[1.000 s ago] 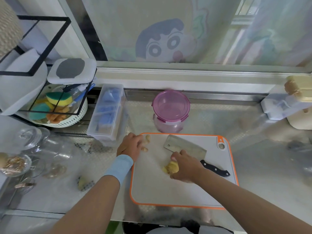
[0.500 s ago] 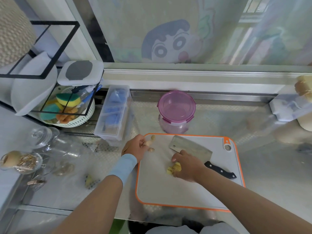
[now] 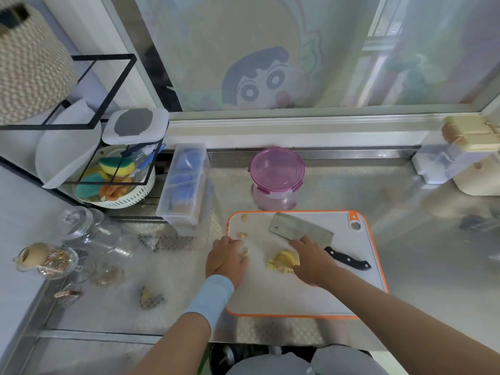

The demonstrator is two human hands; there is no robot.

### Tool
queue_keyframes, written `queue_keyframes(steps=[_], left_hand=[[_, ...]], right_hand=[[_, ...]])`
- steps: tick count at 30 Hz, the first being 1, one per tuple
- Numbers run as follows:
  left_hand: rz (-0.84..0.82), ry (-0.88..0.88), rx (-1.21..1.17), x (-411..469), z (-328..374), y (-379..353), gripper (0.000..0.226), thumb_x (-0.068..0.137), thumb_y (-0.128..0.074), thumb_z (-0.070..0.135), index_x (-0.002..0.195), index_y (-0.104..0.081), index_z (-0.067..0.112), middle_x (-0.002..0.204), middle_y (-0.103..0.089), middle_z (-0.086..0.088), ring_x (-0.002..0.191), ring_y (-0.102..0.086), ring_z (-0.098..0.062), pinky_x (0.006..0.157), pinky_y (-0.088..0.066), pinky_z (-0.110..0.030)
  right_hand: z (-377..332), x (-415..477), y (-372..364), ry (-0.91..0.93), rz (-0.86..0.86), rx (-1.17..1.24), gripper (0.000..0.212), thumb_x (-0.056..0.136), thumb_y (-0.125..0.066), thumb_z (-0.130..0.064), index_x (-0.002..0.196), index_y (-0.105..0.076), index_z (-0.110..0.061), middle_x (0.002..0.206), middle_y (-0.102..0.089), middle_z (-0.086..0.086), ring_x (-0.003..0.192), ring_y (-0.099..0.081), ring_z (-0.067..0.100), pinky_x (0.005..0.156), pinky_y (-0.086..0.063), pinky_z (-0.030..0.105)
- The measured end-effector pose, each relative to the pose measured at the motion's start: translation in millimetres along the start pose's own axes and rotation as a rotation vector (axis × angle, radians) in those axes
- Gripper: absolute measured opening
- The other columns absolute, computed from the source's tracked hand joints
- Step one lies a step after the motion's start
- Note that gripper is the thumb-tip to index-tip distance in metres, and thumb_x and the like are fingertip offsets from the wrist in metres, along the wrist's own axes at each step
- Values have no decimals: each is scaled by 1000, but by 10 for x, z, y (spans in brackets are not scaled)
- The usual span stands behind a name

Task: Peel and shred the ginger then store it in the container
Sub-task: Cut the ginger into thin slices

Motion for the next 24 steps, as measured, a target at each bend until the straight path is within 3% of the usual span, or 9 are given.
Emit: queue_keyframes(steps=[3,7,13,16,20,24], left_hand=[[-112,-181,-162,12,302,-78,51,87,-55,40,137,-47,31,134,-42,7,127,-36,-16,102,-37,-30],[-234,-277,-23,-15,675,-270,72,82,-60,50,146,-31,35,137,-35,8,128,-31,-17,102,-32,-34],[-206,-306,-66,77,678,-378,47,87,-62,38,132,-50,34,121,-47,6,119,-39,-16,95,-32,-26],[-200,-310,-98,85,632,-390,47,84,-65,38,129,-50,34,120,-49,8,117,-41,-13,93,-31,-22],[-222,-202,-242,55,545,-374,52,82,-69,29,130,-49,31,120,-54,8,114,-50,-13,101,-38,-26],[-259,-123,-344,64,513,-292,47,81,-70,17,124,-55,28,114,-62,9,104,-58,-7,93,-41,-18]], right_hand=[[29,-36,-24,-13,6,25,66,91,-61,-24,150,-32,-24,137,-39,2,124,-48,29,95,-47,40],[15,-5,-99,-19,-24,70,62,88,-63,-19,145,-38,-27,131,-44,6,117,-54,32,98,-46,38],[45,10,-231,-68,43,138,45,89,-63,-13,131,-49,-25,124,-41,5,108,-57,29,93,-48,35],[52,27,-236,-53,64,170,41,88,-64,-10,125,-51,-23,123,-41,4,106,-57,28,90,-48,34],[60,53,-203,-52,36,209,38,86,-59,-17,123,-54,-26,125,-56,-1,113,-57,24,93,-45,30],[40,96,-83,-54,-30,356,37,91,-56,-25,127,-64,-24,122,-65,-3,112,-60,20,89,-47,26]])
Point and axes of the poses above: each hand's wrist, its own x-axis towards the middle knuckle, its own y-axis out of the back of the hand, z = x × y, the point moved 1 cm from there along x, towards the middle knuckle
